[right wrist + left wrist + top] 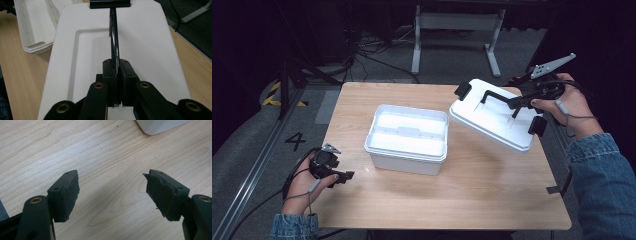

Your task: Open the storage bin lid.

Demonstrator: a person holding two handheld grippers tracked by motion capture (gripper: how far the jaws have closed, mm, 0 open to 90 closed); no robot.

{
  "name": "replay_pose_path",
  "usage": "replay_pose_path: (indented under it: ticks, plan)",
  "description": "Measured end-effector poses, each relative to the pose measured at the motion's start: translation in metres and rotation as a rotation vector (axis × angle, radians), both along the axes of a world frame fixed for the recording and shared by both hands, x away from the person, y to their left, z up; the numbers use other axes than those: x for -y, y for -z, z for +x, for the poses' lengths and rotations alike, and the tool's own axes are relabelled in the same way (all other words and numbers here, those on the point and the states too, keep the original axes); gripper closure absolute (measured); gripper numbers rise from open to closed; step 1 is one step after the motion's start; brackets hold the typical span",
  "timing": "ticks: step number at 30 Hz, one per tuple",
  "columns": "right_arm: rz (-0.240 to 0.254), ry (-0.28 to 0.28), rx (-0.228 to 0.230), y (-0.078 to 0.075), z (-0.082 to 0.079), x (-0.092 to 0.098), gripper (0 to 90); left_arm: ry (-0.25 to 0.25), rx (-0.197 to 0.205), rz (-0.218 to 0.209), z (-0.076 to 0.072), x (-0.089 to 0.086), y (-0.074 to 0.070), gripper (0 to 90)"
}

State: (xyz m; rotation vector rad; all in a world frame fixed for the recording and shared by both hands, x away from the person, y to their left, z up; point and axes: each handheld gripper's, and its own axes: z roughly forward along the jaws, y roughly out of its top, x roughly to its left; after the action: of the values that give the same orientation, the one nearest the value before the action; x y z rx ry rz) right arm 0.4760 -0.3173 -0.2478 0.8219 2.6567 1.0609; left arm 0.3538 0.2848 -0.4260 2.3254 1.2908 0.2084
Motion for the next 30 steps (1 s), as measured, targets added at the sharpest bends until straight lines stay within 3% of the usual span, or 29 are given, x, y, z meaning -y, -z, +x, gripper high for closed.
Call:
replay_pose_path:
  ticks: [10,24,30]
  plan:
    - [-0.012,0.052,-0.034,0.032,0.002,0.019,85.1,-0.006,-0.002,-0.001,0.000,0.000,0.001,27.3]
    - [-0.030,0.087,-0.059,0.082,0.004,0.026,85.2,-0.002,-0.010,0.004,0.001,-0.001,0.003,27.2]
    - [-0.029,0.078,-0.080,0.105,0.002,0.024,85.1,-0.001,-0.016,0.004,0.002,0.000,0.004,27.1]
